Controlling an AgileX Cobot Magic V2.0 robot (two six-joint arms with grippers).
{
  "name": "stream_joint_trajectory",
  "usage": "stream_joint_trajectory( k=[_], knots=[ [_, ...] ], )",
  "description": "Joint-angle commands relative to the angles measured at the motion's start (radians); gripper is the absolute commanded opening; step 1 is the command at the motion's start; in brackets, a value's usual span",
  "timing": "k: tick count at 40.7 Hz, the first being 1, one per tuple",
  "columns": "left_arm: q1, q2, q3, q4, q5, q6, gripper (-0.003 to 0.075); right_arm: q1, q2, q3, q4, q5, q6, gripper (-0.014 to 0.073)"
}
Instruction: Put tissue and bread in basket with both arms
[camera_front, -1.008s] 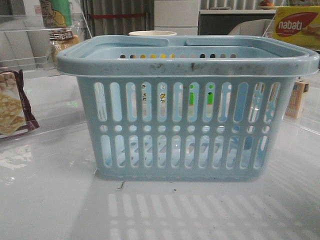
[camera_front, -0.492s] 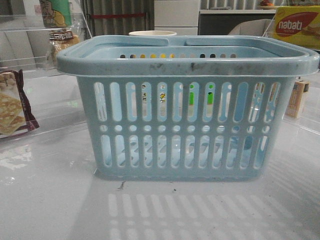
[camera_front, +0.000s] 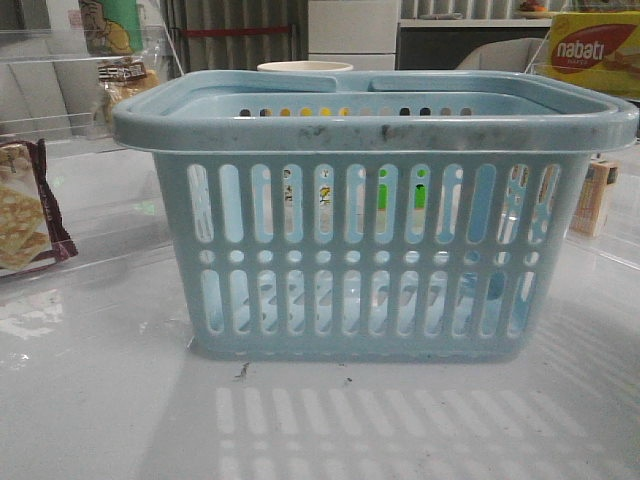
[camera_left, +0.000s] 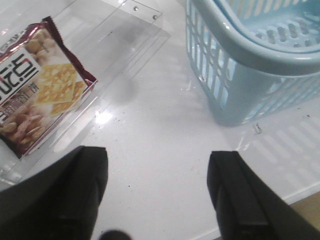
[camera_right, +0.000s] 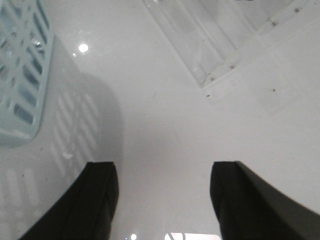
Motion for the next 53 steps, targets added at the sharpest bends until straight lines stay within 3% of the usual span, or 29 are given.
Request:
stream_joint_trajectory(
  k=[1, 19, 35, 38, 46, 53],
  knots=[
    [-0.032, -0.001, -0.028, 0.01, -0.072, 0.001, 0.0488, -0.044, 0.067, -0.113, -0.015, -0.071, -0.001, 0.0518],
    [-0.034, -0.001, -0.028, 0.01, -0.072, 0.001, 0.0488, -0.063, 0.452, -0.483, -0.133, -0.093, -0.001, 0.0518],
    [-0.034, -0.001, -0.028, 0.01, -0.072, 0.001, 0.0488, -0.063, 0.698, -0.642, -0.244, -0.107, -0.001, 0.0516],
    [-0.034, -0.001, -0.028, 0.01, -0.072, 0.001, 0.0488, -0.063, 0.727, -0.651, -0.269, -0.106, -0.001, 0.0466],
    [-0.034, -0.001, -0.028, 0.01, -0.072, 0.001, 0.0488, -0.063, 0.728, -0.657, -0.274, -0.11, -0.001, 0.0219],
    [-0.034, -0.001, -0.028, 0.01, -0.077, 0.001, 0.0488, -0.061, 0.656, -0.659, -0.261, -0.108, -0.001, 0.0169]
  ],
)
